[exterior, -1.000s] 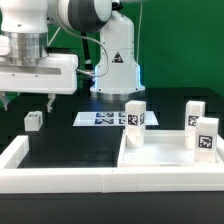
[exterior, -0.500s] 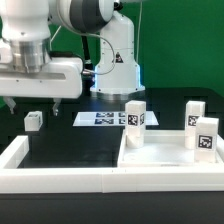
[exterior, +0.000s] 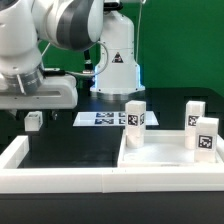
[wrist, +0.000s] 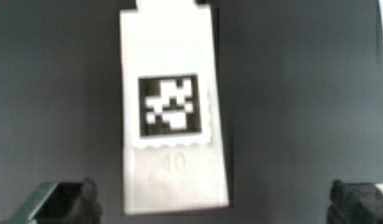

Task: Assemble square table

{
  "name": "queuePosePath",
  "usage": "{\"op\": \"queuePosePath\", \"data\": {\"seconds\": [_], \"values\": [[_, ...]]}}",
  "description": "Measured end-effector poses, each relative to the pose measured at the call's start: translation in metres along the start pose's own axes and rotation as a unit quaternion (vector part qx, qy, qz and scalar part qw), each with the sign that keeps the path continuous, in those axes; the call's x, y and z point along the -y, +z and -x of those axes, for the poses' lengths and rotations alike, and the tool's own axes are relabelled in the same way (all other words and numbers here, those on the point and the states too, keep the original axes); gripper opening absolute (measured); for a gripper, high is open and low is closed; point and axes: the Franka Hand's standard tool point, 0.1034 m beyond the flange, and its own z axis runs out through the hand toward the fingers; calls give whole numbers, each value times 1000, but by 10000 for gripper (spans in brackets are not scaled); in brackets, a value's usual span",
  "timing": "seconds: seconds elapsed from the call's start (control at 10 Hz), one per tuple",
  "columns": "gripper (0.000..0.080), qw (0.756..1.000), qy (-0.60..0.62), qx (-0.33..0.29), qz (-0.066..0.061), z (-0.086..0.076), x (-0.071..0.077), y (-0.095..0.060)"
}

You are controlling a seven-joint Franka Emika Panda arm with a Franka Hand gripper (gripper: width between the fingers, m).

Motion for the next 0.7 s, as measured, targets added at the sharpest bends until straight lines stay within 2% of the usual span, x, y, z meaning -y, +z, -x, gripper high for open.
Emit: {"op": "queuePosePath", "data": {"seconds": [0.1, 0.2, 0.3, 0.7], "values": [[649, 1000, -1, 28, -7, 2, 1, -8], [649, 997, 4, 77, -12, 5, 3, -6], [649, 996, 3, 84, -9, -1, 1, -3], [649, 996, -2, 85, -7, 1, -1, 0]]}}
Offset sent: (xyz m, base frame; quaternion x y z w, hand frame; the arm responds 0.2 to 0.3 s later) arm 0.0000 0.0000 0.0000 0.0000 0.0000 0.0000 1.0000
